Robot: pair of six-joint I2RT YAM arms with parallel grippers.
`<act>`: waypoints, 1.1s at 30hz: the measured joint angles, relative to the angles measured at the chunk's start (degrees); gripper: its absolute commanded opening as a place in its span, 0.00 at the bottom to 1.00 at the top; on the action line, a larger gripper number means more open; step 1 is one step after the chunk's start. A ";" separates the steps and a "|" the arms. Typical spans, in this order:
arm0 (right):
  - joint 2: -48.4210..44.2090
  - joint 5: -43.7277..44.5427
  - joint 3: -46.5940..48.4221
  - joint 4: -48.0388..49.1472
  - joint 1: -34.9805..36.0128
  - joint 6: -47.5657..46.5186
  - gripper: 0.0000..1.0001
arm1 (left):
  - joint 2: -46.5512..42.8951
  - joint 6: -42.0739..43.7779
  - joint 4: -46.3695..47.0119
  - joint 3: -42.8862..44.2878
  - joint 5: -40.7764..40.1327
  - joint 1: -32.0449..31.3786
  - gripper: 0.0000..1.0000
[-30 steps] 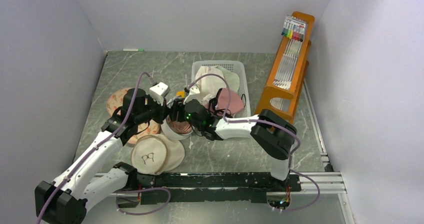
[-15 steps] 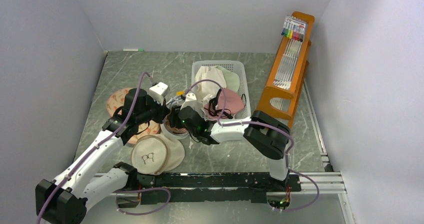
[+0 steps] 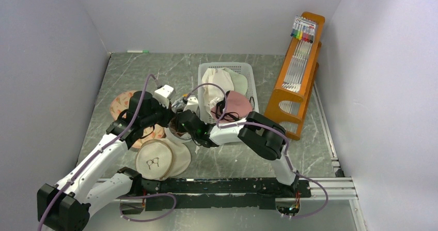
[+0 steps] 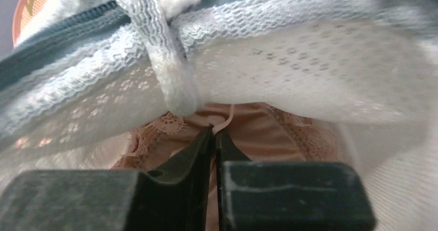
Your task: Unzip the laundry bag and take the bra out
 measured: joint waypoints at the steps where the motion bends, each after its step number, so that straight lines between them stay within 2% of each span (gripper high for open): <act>1: -0.70 -0.22 -0.83 0.39 -0.15 -0.59 0.00 | 0.00 0.00 -0.02 0.00 0.00 0.00 0.07; 10: -17.00 -3.74 -8.90 2.27 -0.26 -4.68 0.00 | -0.04 -0.02 -0.02 0.00 -0.15 0.00 0.07; 17: -23.23 -6.23 -13.73 0.85 -0.24 -6.23 0.00 | -0.04 -0.02 -0.02 0.00 -0.33 -0.07 0.07; 27: -36.17 -9.14 -14.08 -1.46 -2.62 -6.43 0.00 | 0.26 -0.02 -0.02 0.00 -0.35 -0.20 0.07; 33: -38.45 -13.57 -12.20 -2.91 -6.91 -4.09 0.00 | 0.57 -0.02 -0.02 0.00 -0.33 -0.26 0.07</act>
